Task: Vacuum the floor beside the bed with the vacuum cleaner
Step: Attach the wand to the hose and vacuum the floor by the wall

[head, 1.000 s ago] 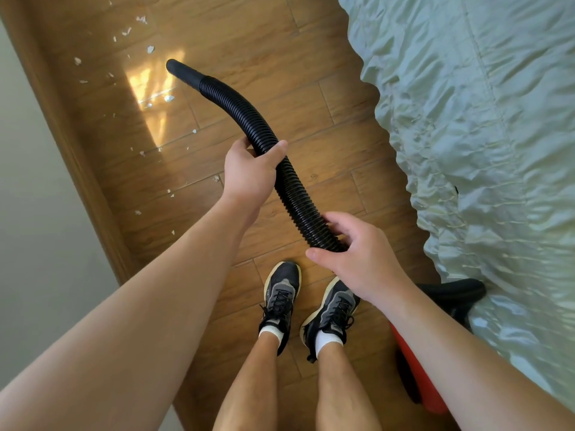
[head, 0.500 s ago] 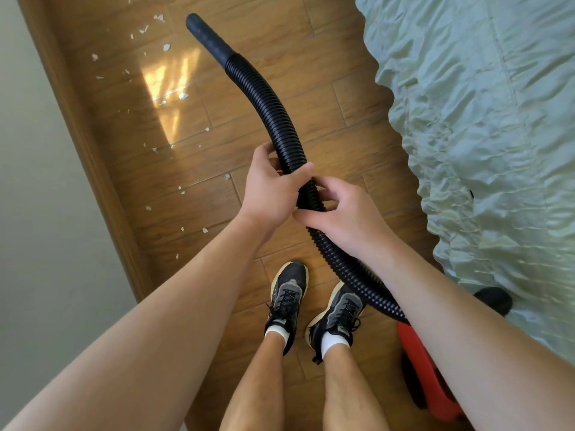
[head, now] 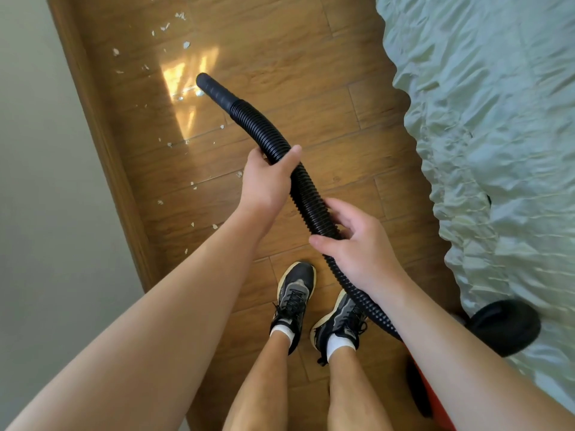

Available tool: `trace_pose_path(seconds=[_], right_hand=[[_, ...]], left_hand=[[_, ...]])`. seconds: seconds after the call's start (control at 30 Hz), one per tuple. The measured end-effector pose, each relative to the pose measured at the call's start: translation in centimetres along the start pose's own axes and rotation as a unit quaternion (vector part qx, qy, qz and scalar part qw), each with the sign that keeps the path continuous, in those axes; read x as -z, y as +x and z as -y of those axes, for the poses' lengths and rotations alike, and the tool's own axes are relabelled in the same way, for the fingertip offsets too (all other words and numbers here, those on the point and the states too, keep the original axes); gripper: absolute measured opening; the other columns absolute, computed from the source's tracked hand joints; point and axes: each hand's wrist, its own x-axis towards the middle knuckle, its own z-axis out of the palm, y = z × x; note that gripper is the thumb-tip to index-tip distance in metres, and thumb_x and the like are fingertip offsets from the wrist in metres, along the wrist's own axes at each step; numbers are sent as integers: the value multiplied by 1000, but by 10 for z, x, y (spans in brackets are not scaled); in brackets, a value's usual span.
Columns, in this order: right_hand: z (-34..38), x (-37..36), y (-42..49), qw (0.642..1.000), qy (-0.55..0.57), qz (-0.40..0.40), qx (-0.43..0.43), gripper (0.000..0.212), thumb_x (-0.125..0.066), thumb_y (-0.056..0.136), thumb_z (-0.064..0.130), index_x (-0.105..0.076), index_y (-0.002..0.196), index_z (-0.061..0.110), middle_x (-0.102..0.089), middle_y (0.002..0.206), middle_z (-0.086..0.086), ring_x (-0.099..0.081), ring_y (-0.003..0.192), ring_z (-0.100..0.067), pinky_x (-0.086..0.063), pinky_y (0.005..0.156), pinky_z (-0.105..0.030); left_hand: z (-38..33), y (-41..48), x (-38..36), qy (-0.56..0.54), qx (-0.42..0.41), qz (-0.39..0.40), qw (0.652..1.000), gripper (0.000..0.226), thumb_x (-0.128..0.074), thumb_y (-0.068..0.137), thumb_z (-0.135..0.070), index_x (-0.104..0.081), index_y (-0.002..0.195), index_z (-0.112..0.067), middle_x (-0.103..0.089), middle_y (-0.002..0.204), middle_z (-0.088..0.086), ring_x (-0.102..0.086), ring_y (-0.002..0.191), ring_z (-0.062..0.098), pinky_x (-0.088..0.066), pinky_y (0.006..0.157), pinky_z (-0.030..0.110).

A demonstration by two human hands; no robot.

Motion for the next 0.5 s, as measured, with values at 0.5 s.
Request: trace_pose_path(seconds=[0.5], right_hand=[[33, -22, 17, 999, -26, 25, -5, 59, -76, 85, 34, -51, 139, 39, -67, 111, 18, -71, 90, -6, -62, 80, -36]], left_hand=[[8, -16, 19, 10, 1, 19, 1000, 46, -69, 96, -23, -48, 137, -16, -69, 111, 0, -71, 98, 15, -60, 80, 29]])
